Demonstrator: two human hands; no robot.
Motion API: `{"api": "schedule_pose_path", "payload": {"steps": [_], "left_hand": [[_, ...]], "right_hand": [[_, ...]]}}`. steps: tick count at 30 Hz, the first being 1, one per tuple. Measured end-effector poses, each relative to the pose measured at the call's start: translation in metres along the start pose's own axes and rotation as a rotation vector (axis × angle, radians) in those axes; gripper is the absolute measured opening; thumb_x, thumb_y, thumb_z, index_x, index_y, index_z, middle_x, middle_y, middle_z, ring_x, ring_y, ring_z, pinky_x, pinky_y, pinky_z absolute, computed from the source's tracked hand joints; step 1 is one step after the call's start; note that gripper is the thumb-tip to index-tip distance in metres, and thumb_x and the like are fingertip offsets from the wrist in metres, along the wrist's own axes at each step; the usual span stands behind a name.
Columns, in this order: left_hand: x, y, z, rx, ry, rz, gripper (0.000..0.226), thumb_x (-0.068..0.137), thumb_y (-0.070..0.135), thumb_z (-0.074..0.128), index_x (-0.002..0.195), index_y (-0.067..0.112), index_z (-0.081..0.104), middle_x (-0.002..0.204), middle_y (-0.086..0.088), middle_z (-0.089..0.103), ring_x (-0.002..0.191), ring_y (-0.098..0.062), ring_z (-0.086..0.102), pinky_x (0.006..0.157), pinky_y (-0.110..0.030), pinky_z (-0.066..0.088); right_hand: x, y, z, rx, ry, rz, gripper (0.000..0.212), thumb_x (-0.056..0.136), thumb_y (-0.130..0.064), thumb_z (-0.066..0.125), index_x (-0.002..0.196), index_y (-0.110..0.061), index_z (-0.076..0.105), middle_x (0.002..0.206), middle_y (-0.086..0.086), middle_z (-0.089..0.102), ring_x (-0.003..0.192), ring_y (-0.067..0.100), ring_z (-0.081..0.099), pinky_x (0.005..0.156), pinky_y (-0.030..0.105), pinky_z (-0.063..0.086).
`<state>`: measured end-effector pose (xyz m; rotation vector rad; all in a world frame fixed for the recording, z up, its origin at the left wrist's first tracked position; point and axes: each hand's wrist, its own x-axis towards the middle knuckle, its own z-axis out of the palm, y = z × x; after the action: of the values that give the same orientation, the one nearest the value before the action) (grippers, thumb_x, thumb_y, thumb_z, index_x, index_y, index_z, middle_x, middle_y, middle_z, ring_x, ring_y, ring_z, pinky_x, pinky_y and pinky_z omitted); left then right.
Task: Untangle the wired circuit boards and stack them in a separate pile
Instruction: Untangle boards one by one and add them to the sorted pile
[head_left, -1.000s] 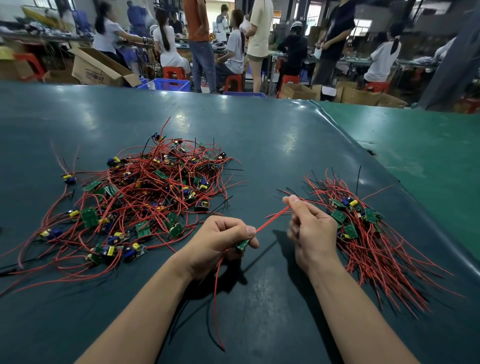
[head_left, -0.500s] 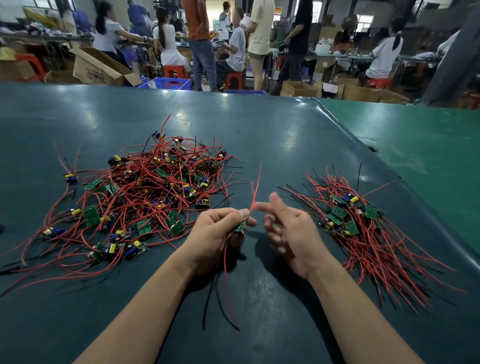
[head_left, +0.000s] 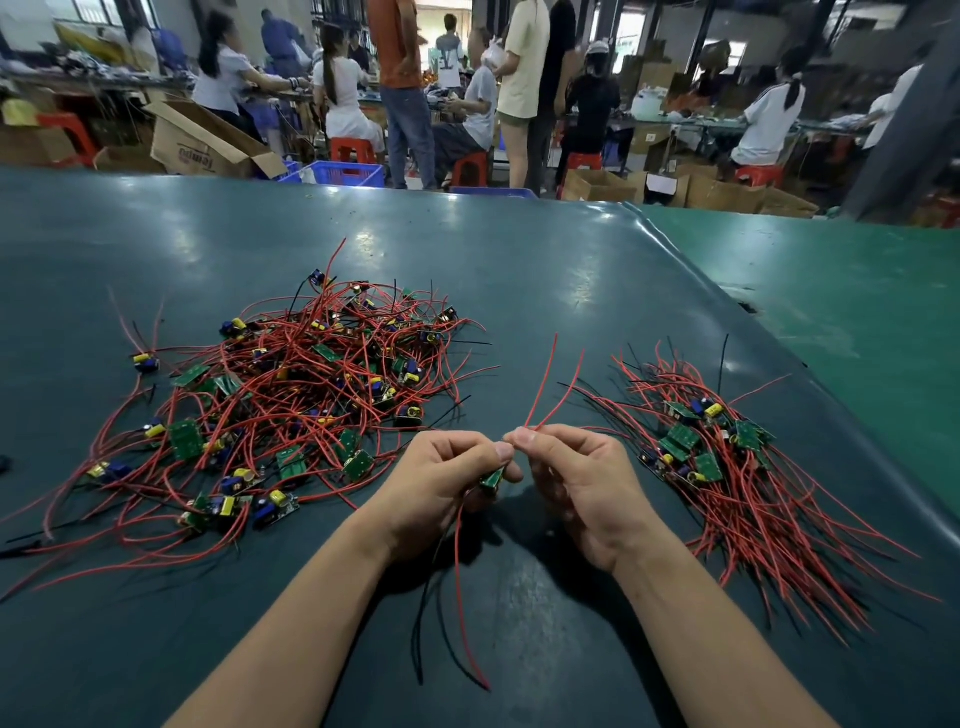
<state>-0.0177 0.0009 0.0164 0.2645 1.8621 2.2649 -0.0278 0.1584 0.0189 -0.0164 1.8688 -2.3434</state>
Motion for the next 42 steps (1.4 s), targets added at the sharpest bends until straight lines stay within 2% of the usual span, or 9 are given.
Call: {"api": "schedule_pose_path", "payload": {"steps": [5, 9, 21, 27, 29, 32, 35, 38, 42], "left_hand": [[-0.001, 0.0, 0.001, 0.055, -0.027, 0.017, 0.022, 0.078, 0.026, 0.068, 0.063, 0.011, 0.073, 0.057, -0.007, 0.042, 0.051, -0.015, 0.031, 0.046, -0.022, 0.023], [-0.003, 0.001, -0.001, 0.048, -0.077, 0.012, 0.022, 0.078, 0.024, 0.067, 0.061, 0.011, 0.073, 0.052, -0.001, 0.042, 0.046, -0.01, 0.031, 0.044, -0.017, 0.028], [-0.007, 0.005, -0.003, 0.036, -0.14, -0.018, 0.021, 0.078, 0.019, 0.064, 0.06, 0.008, 0.07, 0.048, 0.0, 0.041, 0.041, -0.007, 0.033, 0.04, -0.012, 0.028], [-0.008, 0.003, -0.006, 0.007, -0.165, -0.048, 0.021, 0.067, 0.028, 0.074, 0.059, 0.009, 0.071, 0.055, -0.005, 0.04, 0.049, -0.015, 0.032, 0.052, -0.029, 0.018], [-0.006, 0.003, -0.003, -0.077, -0.063, -0.02, 0.021, 0.076, 0.026, 0.077, 0.065, 0.009, 0.074, 0.054, -0.002, 0.039, 0.048, -0.013, 0.03, 0.049, -0.022, 0.022], [0.001, 0.003, 0.0, -0.175, 0.13, 0.039, 0.024, 0.079, 0.032, 0.067, 0.076, 0.01, 0.077, 0.057, -0.003, 0.05, 0.044, -0.011, 0.038, 0.046, -0.018, 0.031], [0.004, -0.001, 0.002, -0.14, 0.167, 0.068, 0.028, 0.078, 0.033, 0.069, 0.086, 0.007, 0.077, 0.077, -0.019, 0.066, 0.066, -0.026, 0.056, 0.068, -0.032, 0.047], [0.001, -0.003, 0.001, -0.05, 0.125, 0.074, 0.033, 0.071, 0.036, 0.074, 0.088, 0.008, 0.078, 0.092, -0.02, 0.073, 0.082, -0.03, 0.068, 0.076, -0.038, 0.057], [0.001, -0.003, 0.004, -0.072, 0.146, 0.099, 0.033, 0.067, 0.037, 0.076, 0.087, 0.012, 0.079, 0.082, -0.008, 0.073, 0.072, -0.018, 0.065, 0.066, -0.027, 0.055]], "right_hand": [[0.006, -0.002, -0.002, 0.102, 0.107, -0.058, 0.013, 0.085, -0.009, 0.069, 0.073, -0.007, 0.074, 0.048, -0.005, 0.043, 0.033, 0.005, 0.027, 0.033, 0.014, 0.02], [0.011, -0.003, -0.004, 0.166, 0.203, -0.091, 0.013, 0.087, -0.005, 0.067, 0.074, -0.003, 0.072, 0.048, -0.004, 0.045, 0.032, 0.004, 0.028, 0.032, 0.014, 0.021], [0.02, -0.006, -0.013, 0.369, 0.391, -0.142, 0.018, 0.088, -0.001, 0.065, 0.07, -0.003, 0.066, 0.056, 0.0, 0.054, 0.034, 0.003, 0.033, 0.031, 0.014, 0.021], [0.023, -0.016, -0.031, 0.489, 0.492, -0.13, 0.018, 0.096, -0.007, 0.057, 0.079, -0.004, 0.062, 0.063, 0.001, 0.047, 0.036, 0.001, 0.034, 0.032, 0.013, 0.022], [0.02, -0.015, -0.027, 0.381, 0.428, -0.131, 0.022, 0.098, -0.012, 0.055, 0.078, -0.006, 0.062, 0.06, 0.001, 0.045, 0.034, 0.003, 0.033, 0.031, 0.014, 0.022], [0.009, -0.008, -0.009, 0.102, 0.142, -0.001, 0.039, 0.098, -0.034, 0.054, 0.067, -0.015, 0.067, 0.053, -0.001, 0.047, 0.033, 0.006, 0.032, 0.034, 0.011, 0.02], [-0.003, -0.004, 0.0, -0.205, -0.17, 0.08, 0.034, 0.08, -0.054, 0.065, 0.068, -0.023, 0.07, 0.055, -0.002, 0.046, 0.036, 0.007, 0.032, 0.035, 0.013, 0.021], [-0.006, -0.005, -0.002, -0.232, -0.245, 0.034, 0.023, 0.071, -0.047, 0.073, 0.068, -0.025, 0.067, 0.054, -0.002, 0.039, 0.038, 0.009, 0.031, 0.035, 0.015, 0.022], [-0.012, -0.007, 0.0, -0.257, -0.266, 0.034, 0.014, 0.074, -0.036, 0.076, 0.067, -0.025, 0.07, 0.052, -0.003, 0.048, 0.036, 0.009, 0.037, 0.033, 0.016, 0.028]]}}
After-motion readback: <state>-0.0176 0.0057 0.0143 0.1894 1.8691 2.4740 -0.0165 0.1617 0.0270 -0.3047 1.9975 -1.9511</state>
